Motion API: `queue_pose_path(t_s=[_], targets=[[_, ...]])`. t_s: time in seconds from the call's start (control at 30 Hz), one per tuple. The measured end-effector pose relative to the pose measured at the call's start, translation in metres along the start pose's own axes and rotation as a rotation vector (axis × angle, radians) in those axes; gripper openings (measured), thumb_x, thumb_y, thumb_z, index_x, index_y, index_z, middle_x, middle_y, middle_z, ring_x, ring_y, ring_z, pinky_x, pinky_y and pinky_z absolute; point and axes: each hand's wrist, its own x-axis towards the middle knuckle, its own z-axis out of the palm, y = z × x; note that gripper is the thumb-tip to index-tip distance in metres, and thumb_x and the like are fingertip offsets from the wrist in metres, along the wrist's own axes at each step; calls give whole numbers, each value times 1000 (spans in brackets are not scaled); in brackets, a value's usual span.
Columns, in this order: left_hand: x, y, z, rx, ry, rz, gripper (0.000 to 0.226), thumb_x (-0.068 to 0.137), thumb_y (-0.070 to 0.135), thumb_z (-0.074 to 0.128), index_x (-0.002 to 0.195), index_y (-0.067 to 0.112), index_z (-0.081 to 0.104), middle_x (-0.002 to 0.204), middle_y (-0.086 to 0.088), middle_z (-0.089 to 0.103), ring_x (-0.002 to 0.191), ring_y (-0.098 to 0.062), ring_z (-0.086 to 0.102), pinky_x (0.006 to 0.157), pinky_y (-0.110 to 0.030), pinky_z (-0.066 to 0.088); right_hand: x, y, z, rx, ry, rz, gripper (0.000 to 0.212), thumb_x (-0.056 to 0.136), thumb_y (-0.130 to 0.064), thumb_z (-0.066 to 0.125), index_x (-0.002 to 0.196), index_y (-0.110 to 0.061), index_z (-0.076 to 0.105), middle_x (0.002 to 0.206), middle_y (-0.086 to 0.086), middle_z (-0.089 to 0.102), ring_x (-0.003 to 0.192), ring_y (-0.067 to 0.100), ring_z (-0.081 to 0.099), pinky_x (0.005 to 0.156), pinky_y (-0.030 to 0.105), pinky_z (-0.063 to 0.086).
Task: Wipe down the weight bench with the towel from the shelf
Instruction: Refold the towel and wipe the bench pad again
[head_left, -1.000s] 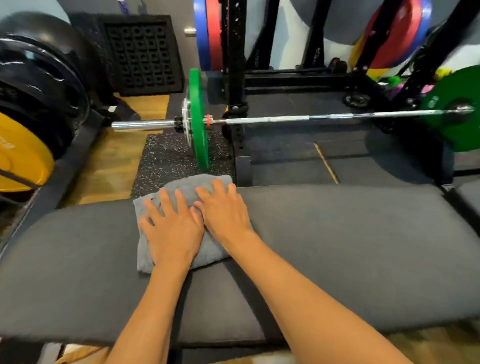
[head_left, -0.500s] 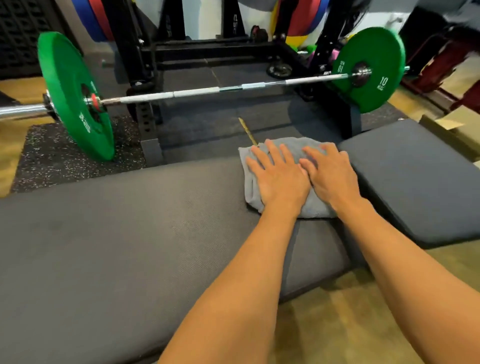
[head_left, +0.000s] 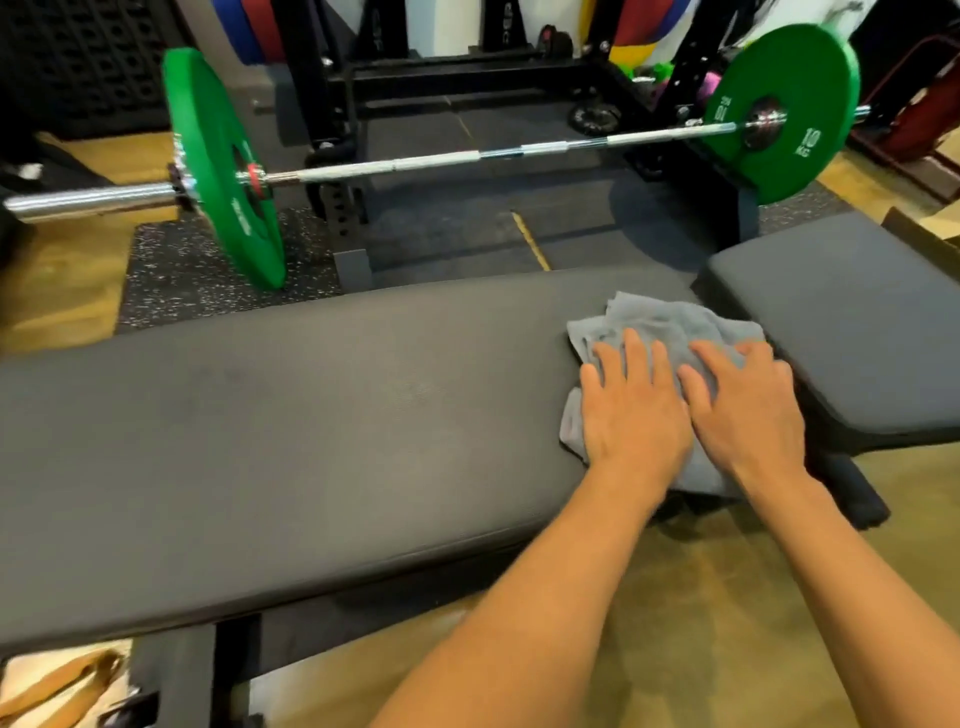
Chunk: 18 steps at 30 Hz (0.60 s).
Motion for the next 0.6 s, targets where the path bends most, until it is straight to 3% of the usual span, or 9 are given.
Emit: queue_pose_path(t_s=[0.2, 0.47, 0.53, 0.6], targets=[[-74, -81, -31, -20, 12, -95, 56, 102, 33, 23, 153, 13, 11, 162, -13, 4, 142, -40, 10, 111, -52, 18, -55, -104, -5, 32, 8, -80, 31, 95, -37, 47, 117, -18, 56, 110, 22, 50, 87, 41, 48, 70, 49, 47], [-187, -278, -105, 46, 67, -382, 55, 102, 35, 24, 153, 18, 14, 163, -9, 6, 145, -36, 11, 111, -51, 17, -121, -335, 13, 123, -74, -310, 35, 93, -37, 52, 120, -16, 59, 117, 24, 51, 99, 42, 49, 73, 49, 44], [-231, -336, -126, 105, 121, -465, 53, 101, 35, 28, 152, 20, 23, 161, -8, 16, 144, -35, 21, 107, -51, 27, -153, -404, 16, 140, -106, -385, 41, 93, -42, 49, 125, -17, 57, 120, 23, 52, 101, 40, 50, 71, 47, 44], [-278, -388, -146, 161, 207, -579, 49, 95, 34, 43, 142, 20, 47, 152, -8, 40, 131, -35, 46, 93, -47, 44, -188, -472, 19, 163, -148, -468, 45, 92, -44, 48, 127, -17, 58, 122, 23, 54, 101, 40, 53, 70, 46, 45]])
